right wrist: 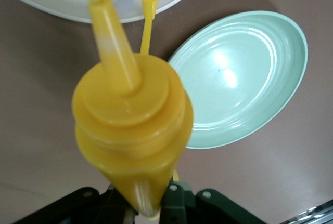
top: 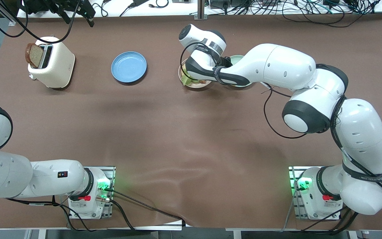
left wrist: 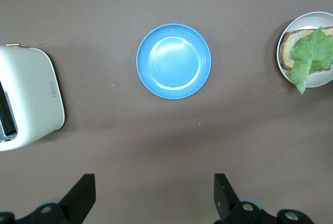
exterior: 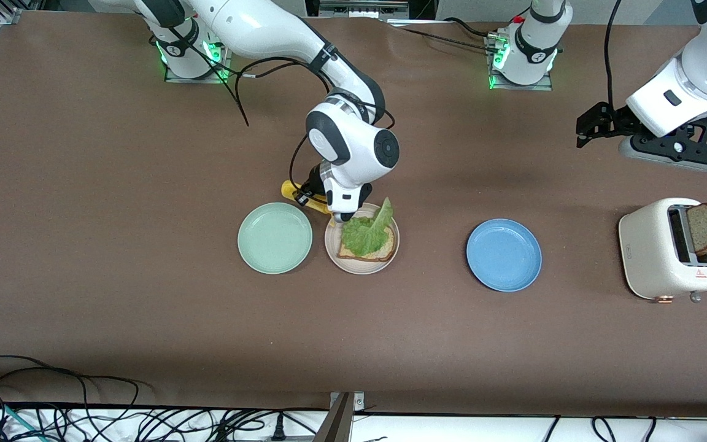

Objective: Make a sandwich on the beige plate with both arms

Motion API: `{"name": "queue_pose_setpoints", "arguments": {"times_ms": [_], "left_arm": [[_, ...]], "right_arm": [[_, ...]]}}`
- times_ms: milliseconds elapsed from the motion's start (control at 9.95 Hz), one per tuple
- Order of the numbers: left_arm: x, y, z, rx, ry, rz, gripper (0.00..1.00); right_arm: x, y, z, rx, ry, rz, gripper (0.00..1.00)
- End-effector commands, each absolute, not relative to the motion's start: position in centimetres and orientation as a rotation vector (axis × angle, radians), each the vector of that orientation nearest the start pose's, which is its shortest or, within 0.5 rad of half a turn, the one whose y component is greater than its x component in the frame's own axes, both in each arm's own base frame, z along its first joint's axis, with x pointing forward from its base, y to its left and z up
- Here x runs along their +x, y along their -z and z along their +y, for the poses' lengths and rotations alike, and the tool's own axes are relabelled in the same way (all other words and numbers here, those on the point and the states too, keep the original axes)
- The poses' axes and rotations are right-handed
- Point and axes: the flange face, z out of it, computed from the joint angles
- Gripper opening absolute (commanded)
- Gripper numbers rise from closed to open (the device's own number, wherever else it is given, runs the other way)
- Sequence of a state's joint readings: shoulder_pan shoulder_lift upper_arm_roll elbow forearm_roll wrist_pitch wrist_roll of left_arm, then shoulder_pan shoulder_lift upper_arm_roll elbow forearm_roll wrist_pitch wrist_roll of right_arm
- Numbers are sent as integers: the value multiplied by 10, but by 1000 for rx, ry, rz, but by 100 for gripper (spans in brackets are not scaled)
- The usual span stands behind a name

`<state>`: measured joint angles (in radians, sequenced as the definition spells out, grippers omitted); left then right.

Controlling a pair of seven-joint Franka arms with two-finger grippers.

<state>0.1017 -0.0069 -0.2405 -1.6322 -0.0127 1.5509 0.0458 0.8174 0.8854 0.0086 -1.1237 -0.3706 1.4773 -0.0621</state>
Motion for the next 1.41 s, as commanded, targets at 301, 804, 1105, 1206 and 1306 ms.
{"name": "queue_pose_setpoints", "arguments": {"times_ms": [301,804,1105,1206,1306], "left_arm": [[537,-600,-77,-3144,-109,277,100],[537,-600,-78,-3144,-109,279,100],[537,-600,-78,-3146,-107,279,100],[537,-600,-78,-3144,-109,279,100],[537,-600,-78,-3145,-109,279,100]], "right_arm": [[519,-254,488,2106,554,1304,0],[565,-322,437,2348,514,1245,1],[579,-362,377,2561,421,1239,3],[583,-367,354,2598,392,1277,3],[587,-378,331,2639,359,1298,3]]}}
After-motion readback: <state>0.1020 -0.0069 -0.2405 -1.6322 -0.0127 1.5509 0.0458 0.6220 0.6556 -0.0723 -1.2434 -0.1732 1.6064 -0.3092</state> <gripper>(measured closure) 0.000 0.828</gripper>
